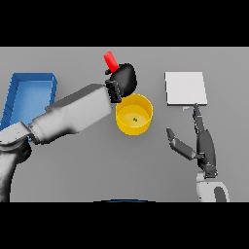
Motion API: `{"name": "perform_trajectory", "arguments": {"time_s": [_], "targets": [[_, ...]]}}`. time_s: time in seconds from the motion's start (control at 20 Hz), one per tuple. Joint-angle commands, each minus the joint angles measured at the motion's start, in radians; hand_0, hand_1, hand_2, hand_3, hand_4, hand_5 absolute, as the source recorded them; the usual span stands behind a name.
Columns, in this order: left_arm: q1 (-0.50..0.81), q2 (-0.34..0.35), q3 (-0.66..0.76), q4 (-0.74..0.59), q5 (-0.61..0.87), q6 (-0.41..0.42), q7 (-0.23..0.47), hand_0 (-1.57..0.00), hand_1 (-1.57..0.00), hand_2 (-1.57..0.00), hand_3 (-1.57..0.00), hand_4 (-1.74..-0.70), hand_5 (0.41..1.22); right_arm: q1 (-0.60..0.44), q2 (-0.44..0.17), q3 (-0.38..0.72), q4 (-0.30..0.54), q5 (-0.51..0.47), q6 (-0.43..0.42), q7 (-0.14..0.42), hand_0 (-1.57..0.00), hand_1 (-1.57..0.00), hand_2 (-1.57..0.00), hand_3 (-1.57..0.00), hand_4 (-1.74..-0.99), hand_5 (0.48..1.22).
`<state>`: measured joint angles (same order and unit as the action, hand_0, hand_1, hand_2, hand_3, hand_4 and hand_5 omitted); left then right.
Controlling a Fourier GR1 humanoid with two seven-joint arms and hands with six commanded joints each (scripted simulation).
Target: Pick up the red beaker and tilt it to pour out 1 green nut into yellow bowl. Pick up the yellow bowl and place it on the metallic measuring scale.
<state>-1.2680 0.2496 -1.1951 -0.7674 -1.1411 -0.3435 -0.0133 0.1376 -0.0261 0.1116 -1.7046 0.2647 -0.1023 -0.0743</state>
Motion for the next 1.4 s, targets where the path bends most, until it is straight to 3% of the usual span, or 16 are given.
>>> {"name": "perform_trajectory", "arguments": {"time_s": [0.0,0.2,0.35,0.45,0.5,0.55,0.65,0.75,0.9,1.1,1.35], "targets": [[-0.013,0.001,-0.017,-0.004,-0.009,-0.003,-0.009,-1.57,-1.57,-1.57,-1.57,-1.73,1.221,0.002,-0.003,-0.002,0.002,-0.005,0.005,-0.01,0.0,0.0,0.0,0.0,-1.214,0.589],[-0.06,-0.015,-0.075,0.027,-0.035,0.027,-0.052,-1.57,-1.57,-1.57,-1.57,-1.73,1.221,-0.007,-0.008,-0.002,0.013,0.002,0.003,-0.025,0.0,0.0,0.0,0.0,-1.209,0.593],[-0.11,0.002,-0.085,0.036,-0.03,0.023,-0.08,-1.57,-1.57,-1.57,-1.57,-1.73,1.221,-0.009,-0.006,0.007,0.009,0.026,-0.008,-0.009,0.0,0.0,0.0,0.0,-1.206,0.592],[-0.156,0.02,-0.061,0.061,-0.009,0.053,-0.101,-1.57,-1.57,-1.57,-1.57,-1.73,1.221,0.001,-0.006,0.007,0.005,0.021,-0.006,-0.032,0.0,0.0,0.0,0.0,-1.209,0.592],[-0.19,0.035,-0.042,0.074,0.004,0.063,-0.104,-1.57,-1.57,-1.57,-1.49,-1.73,1.221,-0.003,-0.007,0.009,-0.002,0.023,-0.006,-0.028,0.0,0.0,0.0,0.0,-1.203,0.592],[-0.216,0.047,-0.024,0.077,0.015,0.059,-0.091,-1.57,-1.57,-1.4,-1.51,-1.68,1.221,-0.004,-0.009,0.006,0.003,0.019,-0.004,-0.029,0.0,0.0,0.0,0.0,-1.201,0.592],[-0.279,0.072,0.024,0.119,0.054,0.078,-0.103,-1.57,-1.57,-1.46,-1.04,-1.7,1.221,-0.013,-0.002,0.009,-0.003,0.006,0.006,-0.019,0.0,0.0,0.0,0.0,-1.186,0.596],[-0.326,0.103,0.077,0.174,0.099,0.096,-0.099,-1.57,-1.57,-1.5,-1.23,-1.7,1.221,-0.014,-0.003,0.0,0.012,-0.012,0.013,-0.021,0.0,0.0,0.0,0.0,-1.181,0.593],[-0.367,0.138,0.192,0.272,0.205,0.096,-0.045,-1.57,-1.57,-1.53,-1.4,-1.72,1.221,-0.039,0.001,-0.008,0.019,-0.043,0.028,-0.019,0.0,0.0,0.0,0.0,-1.193,0.597],[-0.326,0.211,0.416,0.403,0.435,0.152,0.091,-1.57,-1.57,-1.56,-1.36,-1.73,1.221,-0.04,-0.006,-0.01,0.022,-0.054,0.039,-0.037,0.0,0.0,0.0,0.0,-1.222,0.592],[-0.181,0.337,0.608,0.406,0.703,0.281,0.099,-1.57,-1.57,-1.57,-1.43,-1.74,1.221,-0.043,-0.019,-0.016,0.045,-0.053,0.043,-0.07,0.0,0.0,0.0,0.0,-1.222,0.586]]}}
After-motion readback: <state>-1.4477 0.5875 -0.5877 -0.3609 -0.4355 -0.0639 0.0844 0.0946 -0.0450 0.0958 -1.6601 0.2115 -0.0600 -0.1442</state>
